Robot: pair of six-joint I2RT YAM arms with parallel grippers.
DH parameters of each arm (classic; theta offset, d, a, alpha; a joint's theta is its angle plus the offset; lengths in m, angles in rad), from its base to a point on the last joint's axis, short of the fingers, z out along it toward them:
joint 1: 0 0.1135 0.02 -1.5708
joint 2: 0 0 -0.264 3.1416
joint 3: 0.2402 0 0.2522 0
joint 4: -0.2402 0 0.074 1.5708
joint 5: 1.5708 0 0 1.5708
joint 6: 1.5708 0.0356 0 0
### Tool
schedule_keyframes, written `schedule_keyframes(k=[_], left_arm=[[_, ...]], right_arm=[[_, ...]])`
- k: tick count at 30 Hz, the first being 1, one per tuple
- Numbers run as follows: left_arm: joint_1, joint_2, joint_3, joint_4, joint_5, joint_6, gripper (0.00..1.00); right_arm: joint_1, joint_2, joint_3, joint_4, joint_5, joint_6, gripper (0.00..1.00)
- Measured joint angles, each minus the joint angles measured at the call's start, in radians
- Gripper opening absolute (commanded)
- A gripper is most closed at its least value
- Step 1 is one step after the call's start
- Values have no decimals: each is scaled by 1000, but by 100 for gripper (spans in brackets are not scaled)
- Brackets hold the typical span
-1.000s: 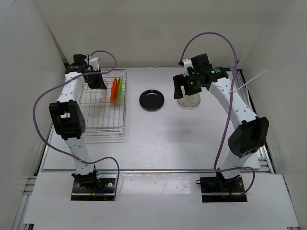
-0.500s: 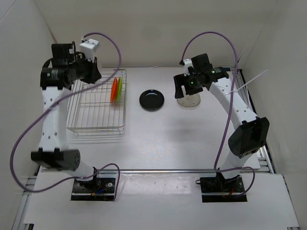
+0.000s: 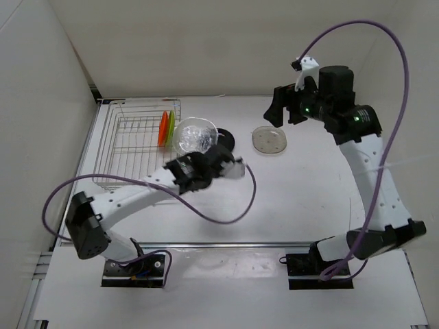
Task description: Unload the plates from the dish rack
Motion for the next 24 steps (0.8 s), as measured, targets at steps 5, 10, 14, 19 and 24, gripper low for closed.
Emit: schedule_keyframes(k=[5,10,14,19,24], left_arm=[[-264,106,-116,77,-180,217,11],[-469,128,-43,134,-250,304,11],[-519,129,-6,158,-280,323,11],[-512,149,12,153,-307,326,11],[-510,166,24,148,-315,326,11]], right_arm=[[3,-72,-79,19,-65,-35,89],[3,-13,-159,-15,-154,-105,89],[4,5,-172,-63,-191,-154,82],[33,0,-175,-66,-189,-197,51],[45,-2,-206,-71,-185,-199,39]])
